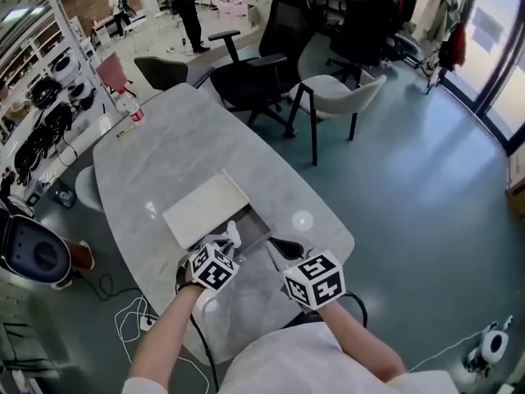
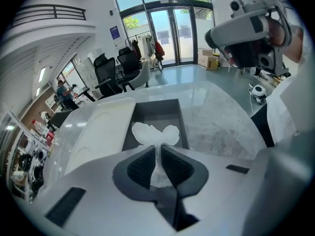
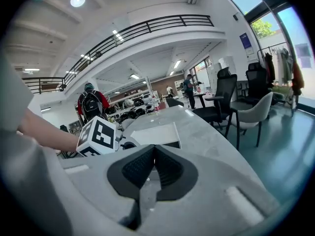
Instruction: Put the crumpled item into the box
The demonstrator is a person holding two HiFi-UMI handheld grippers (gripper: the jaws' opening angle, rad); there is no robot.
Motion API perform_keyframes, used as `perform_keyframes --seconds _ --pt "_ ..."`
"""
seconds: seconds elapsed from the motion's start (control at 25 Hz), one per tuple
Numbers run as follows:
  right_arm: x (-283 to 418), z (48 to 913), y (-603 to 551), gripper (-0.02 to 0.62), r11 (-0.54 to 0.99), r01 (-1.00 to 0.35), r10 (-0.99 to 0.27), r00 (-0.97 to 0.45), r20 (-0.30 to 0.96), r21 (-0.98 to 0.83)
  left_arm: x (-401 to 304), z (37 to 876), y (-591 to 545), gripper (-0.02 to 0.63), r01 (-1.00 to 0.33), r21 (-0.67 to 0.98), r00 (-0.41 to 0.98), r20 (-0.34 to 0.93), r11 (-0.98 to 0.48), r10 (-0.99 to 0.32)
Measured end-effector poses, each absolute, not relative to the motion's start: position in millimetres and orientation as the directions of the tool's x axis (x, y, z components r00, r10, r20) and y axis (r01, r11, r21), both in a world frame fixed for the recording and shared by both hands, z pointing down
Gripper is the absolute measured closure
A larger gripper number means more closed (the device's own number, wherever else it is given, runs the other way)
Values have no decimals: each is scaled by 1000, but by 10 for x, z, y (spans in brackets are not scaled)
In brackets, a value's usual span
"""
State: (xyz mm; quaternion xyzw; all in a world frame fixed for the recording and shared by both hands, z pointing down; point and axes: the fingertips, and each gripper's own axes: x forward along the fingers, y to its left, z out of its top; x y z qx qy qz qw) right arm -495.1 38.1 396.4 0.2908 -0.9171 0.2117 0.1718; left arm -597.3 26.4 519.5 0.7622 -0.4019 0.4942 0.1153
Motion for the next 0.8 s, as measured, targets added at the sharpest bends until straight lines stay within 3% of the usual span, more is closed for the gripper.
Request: perform_keyframes --seconds 0.44,0.8 --pt "-4568 3979 487 591 658 -698 -555 -703 445 -282 -5884 5368 189 569 -665 -244 176 867 -706 -466" --pt "-4526 3994 486 591 657 -696 -553 -706 442 -289 -5853 5356 200 561 -682 -208 202 868 -701 -454"
